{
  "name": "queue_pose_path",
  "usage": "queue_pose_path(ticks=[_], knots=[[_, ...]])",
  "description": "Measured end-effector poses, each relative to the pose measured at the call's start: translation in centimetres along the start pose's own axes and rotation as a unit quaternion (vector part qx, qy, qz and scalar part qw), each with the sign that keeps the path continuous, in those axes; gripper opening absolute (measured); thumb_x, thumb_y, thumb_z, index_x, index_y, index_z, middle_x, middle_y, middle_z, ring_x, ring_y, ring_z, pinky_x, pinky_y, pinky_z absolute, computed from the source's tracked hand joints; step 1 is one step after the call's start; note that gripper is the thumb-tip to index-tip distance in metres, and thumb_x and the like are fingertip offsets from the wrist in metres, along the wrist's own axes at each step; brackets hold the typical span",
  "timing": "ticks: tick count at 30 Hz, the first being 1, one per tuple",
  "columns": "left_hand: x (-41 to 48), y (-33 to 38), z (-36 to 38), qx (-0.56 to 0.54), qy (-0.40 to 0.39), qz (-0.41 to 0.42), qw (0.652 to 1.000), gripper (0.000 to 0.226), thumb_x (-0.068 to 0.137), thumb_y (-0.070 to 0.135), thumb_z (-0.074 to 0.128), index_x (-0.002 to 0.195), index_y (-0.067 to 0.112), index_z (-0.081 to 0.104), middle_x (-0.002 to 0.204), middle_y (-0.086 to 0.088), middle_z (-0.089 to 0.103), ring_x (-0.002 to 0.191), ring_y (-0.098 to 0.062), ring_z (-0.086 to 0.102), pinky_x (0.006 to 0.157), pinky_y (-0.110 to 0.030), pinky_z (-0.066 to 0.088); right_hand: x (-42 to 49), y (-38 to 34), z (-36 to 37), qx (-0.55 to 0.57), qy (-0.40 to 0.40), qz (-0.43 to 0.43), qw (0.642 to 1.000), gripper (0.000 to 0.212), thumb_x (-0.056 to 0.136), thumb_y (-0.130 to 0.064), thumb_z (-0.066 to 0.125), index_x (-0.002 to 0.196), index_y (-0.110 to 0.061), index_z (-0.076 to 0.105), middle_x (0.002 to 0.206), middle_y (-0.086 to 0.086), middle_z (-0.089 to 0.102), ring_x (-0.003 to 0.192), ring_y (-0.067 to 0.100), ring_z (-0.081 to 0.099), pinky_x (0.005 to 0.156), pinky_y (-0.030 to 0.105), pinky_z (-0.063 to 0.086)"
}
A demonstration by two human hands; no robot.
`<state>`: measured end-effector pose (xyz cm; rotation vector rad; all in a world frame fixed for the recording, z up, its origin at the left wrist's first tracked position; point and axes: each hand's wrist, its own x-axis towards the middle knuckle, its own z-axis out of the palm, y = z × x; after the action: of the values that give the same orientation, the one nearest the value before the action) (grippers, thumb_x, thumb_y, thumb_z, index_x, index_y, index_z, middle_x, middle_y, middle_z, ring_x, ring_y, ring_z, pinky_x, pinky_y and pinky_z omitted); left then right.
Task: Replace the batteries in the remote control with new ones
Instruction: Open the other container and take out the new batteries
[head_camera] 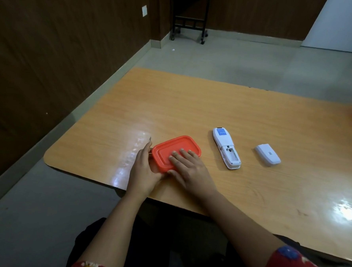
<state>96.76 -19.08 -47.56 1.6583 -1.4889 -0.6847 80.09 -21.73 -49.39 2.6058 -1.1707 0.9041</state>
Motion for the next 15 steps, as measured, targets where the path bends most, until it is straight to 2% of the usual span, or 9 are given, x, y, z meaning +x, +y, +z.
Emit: queue_pose_path(ticks=[5,10,12,15], knots=[[0.0,0.4,0.1,-0.005,0.006,0.004,1.0,0.082,0.066,0.028,0.082,0.138,0.017,0.043,0.126,-0.002,0.047,0.115,-0.017,0.052,0.088,-0.021,0.039,0.5,-0.4,0.0,0.058,0.077,0.036,0.995,0.052,0.1,-0.04,0.033,0.105,-0.006,0.072,0.107,0.011,0.073,0.103,0.031,0.068,0.089,0.042,0.053],[0.1,0.1,0.1,-0.04,-0.002,0.002,0.999,0.086,0.06,0.029,0.086,0.135,0.02,0.045,0.12,0.002,0.046,0.111,-0.017,0.055,0.092,-0.028,0.047,0.7,-0.2,-0.4,0.083,0.098,0.045,0.991,0.049,0.1,-0.039,0.035,0.105,-0.006,0.071,0.106,0.01,0.073,0.101,0.028,0.069,0.085,0.04,0.055],[0.0,0.1,0.1,-0.042,-0.006,0.004,0.999,0.09,0.058,0.03,0.087,0.137,0.021,0.044,0.121,-0.001,0.047,0.11,-0.017,0.055,0.094,-0.031,0.048,1.4,-0.7,-1.5,0.13,0.133,0.108,0.977,0.042,0.099,-0.035,0.041,0.107,-0.007,0.07,0.105,0.008,0.073,0.099,0.021,0.068,0.084,0.031,0.053],[-0.2,0.2,0.1,-0.047,-0.021,-0.002,0.999,0.089,0.059,0.024,0.088,0.136,0.027,0.042,0.123,0.002,0.043,0.113,-0.014,0.052,0.098,-0.032,0.046,3.1,-0.6,-3.7,0.24,0.175,0.23,0.927,0.03,0.095,-0.029,0.049,0.108,-0.01,0.069,0.096,0.0,0.073,0.085,0.003,0.062,0.075,0.015,0.044]])
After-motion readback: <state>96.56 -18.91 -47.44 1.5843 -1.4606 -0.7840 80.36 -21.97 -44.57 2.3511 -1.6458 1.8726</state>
